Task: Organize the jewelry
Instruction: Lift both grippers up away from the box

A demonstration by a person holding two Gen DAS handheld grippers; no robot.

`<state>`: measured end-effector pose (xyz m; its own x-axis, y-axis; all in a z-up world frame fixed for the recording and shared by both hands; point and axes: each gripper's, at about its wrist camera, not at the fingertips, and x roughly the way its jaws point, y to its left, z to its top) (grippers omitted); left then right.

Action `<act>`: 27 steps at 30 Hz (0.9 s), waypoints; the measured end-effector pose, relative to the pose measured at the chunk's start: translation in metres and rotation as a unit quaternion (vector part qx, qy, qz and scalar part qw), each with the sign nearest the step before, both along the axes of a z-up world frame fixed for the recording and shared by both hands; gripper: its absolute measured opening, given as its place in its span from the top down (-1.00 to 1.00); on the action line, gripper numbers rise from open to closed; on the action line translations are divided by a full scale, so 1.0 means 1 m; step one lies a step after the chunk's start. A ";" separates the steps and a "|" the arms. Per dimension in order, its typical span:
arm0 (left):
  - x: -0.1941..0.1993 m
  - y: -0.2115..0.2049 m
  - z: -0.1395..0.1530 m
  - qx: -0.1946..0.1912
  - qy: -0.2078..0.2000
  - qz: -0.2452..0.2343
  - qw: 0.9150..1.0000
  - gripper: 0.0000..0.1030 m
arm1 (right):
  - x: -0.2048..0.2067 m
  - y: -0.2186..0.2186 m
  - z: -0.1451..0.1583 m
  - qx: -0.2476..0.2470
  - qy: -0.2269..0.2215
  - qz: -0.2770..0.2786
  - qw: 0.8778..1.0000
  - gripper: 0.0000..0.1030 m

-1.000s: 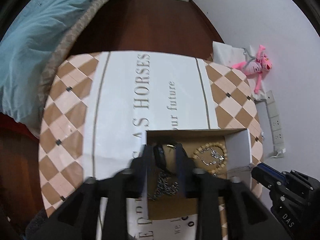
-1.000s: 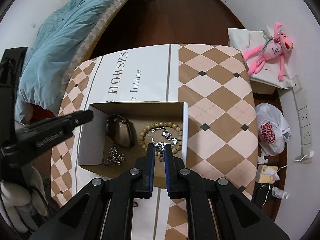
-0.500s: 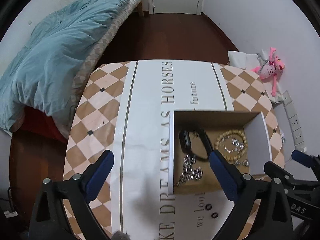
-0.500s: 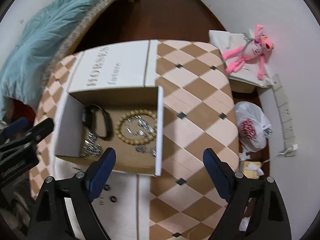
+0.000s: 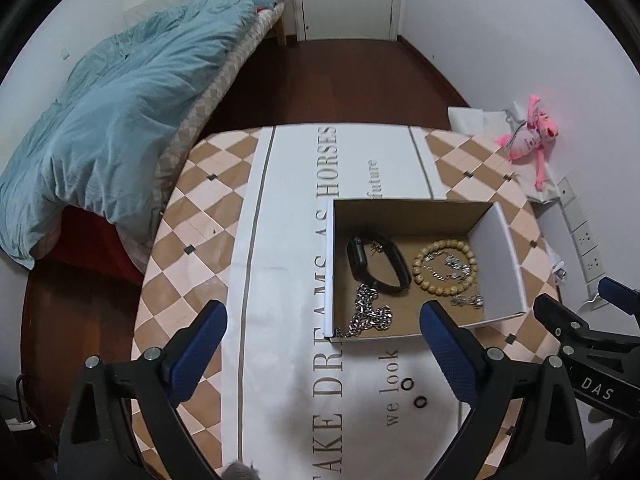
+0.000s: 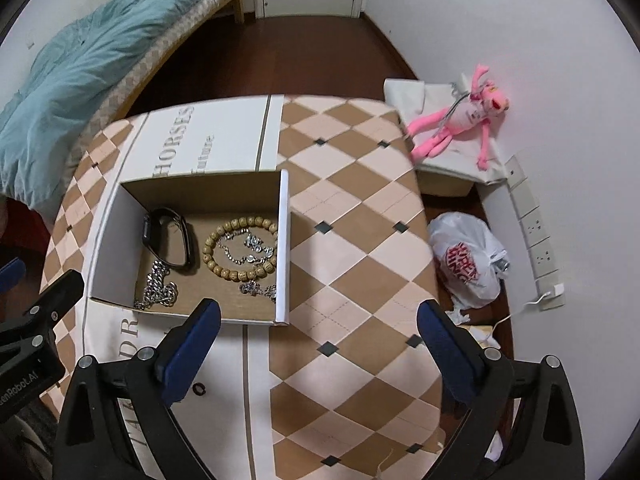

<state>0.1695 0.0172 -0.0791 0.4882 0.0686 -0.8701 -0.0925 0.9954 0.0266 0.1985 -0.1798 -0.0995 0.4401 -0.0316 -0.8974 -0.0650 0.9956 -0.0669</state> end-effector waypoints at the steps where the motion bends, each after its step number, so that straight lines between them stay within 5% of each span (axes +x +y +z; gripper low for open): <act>1: -0.004 -0.001 0.006 -0.002 -0.006 -0.001 1.000 -0.91 | -0.005 -0.001 0.007 0.001 -0.008 -0.001 1.000 -0.94; 16: -0.062 -0.013 0.084 -0.012 -0.076 -0.020 0.997 -0.91 | -0.074 -0.012 0.097 0.023 -0.106 -0.015 0.994 -0.94; 27: -0.079 -0.009 0.089 -0.018 -0.082 -0.006 0.996 -0.91 | -0.095 -0.017 0.114 0.039 -0.121 -0.018 0.992 -0.94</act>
<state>0.0902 0.0079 0.0097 0.6248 0.0324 -0.7801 -0.0799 0.9965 -0.0227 0.1034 -0.1964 0.0142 0.6431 0.0147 -0.7656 -0.0214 0.9998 0.0012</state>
